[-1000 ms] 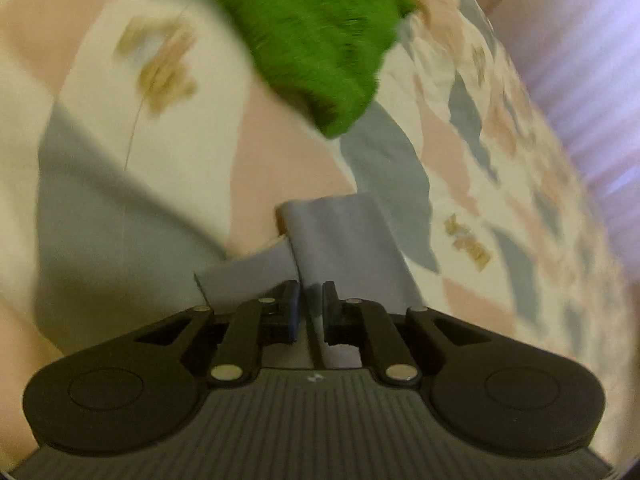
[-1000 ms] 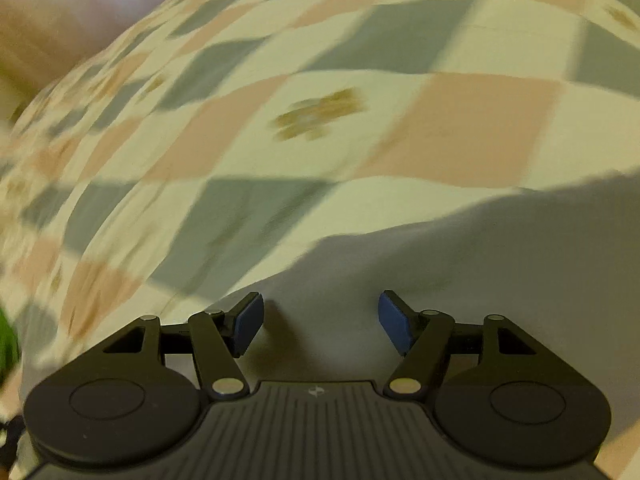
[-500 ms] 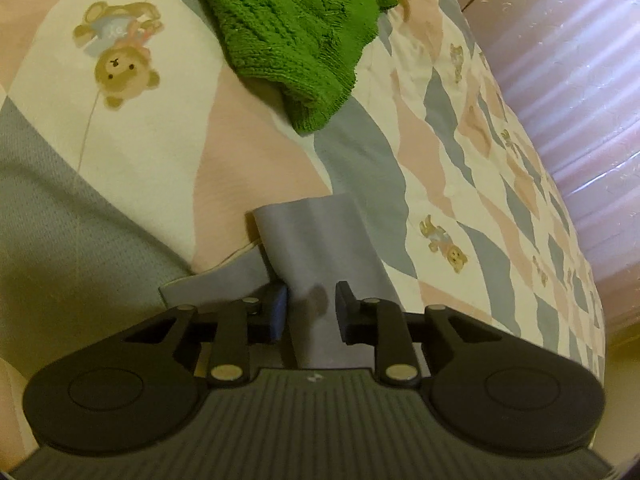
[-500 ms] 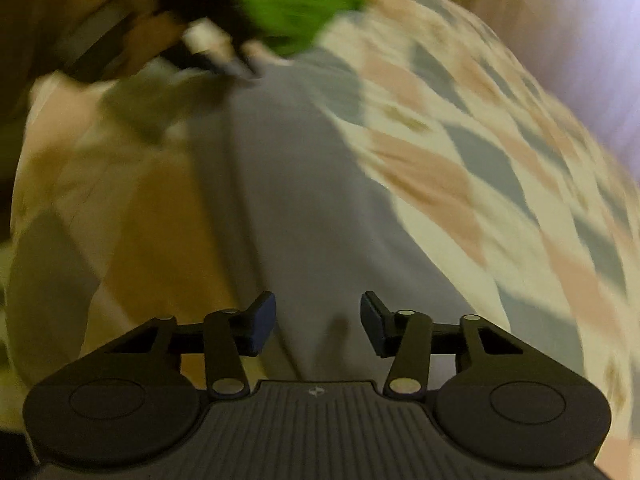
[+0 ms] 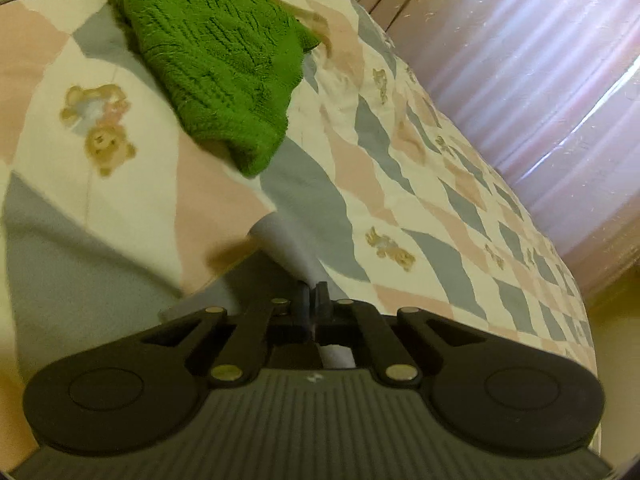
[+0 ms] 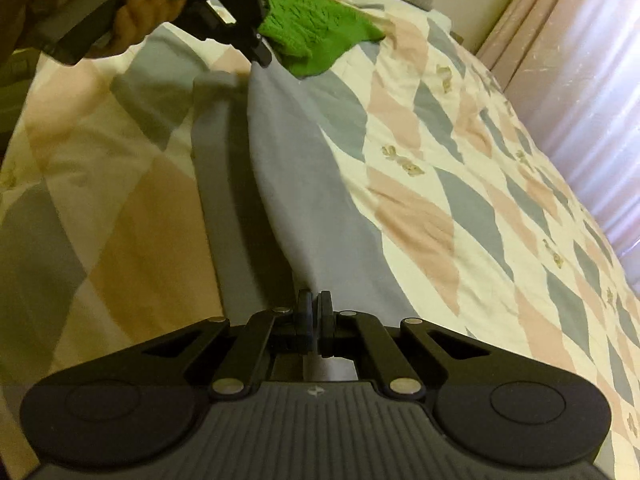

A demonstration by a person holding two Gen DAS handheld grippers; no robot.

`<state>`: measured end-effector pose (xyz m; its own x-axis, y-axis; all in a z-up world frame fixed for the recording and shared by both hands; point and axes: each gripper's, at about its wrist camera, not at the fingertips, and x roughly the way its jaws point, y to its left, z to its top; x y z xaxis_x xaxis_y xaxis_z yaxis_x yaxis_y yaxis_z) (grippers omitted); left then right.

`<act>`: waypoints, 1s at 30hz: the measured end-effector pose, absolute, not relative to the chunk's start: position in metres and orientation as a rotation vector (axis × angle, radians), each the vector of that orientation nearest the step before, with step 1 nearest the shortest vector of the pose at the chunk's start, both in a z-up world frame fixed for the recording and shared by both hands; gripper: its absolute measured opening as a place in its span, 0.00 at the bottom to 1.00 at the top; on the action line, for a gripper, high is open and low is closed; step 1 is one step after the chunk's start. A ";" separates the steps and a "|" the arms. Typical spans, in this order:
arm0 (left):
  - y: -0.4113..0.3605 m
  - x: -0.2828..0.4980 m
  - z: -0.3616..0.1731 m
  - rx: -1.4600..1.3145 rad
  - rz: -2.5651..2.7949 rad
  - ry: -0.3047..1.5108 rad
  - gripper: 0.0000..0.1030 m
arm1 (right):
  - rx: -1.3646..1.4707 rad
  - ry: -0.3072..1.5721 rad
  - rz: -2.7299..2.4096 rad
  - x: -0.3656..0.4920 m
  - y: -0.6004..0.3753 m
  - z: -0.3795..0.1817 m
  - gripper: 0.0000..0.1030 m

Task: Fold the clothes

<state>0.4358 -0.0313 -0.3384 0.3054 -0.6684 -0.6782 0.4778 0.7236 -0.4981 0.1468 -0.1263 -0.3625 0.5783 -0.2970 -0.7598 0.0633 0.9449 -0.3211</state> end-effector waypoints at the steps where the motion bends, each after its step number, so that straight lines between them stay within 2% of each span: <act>1: -0.028 0.433 -0.345 -0.203 -0.753 1.020 0.00 | -0.274 0.949 -0.203 0.146 -0.124 -0.365 0.00; 6: -0.019 0.437 -0.382 -0.173 -0.679 1.103 0.00 | -0.285 1.027 -0.159 0.147 -0.112 -0.390 0.00; 12: -0.010 0.435 -0.358 -0.188 -0.719 0.987 0.00 | -0.256 0.967 -0.171 0.145 -0.108 -0.377 0.00; 18: -0.017 0.434 -0.377 -0.075 -0.692 1.037 0.01 | -0.292 1.034 -0.168 0.152 -0.100 -0.401 0.02; 19: -0.018 0.433 -0.381 -0.054 -0.686 1.047 0.01 | -0.300 1.056 -0.171 0.155 -0.099 -0.408 0.03; 21: -0.019 0.431 -0.379 -0.018 -0.680 1.047 0.07 | -0.311 1.062 -0.184 0.158 -0.095 -0.408 0.14; 23: -0.013 0.426 -0.371 0.021 -0.655 1.038 0.12 | -0.277 1.041 -0.202 0.153 -0.094 -0.397 0.28; 27: -0.002 0.403 -0.347 0.194 -0.618 0.999 0.12 | -0.125 1.044 -0.273 0.121 -0.101 -0.370 0.29; 30: -0.021 0.368 -0.331 0.283 -0.787 0.988 0.12 | 0.034 1.058 -0.433 0.087 -0.126 -0.357 0.28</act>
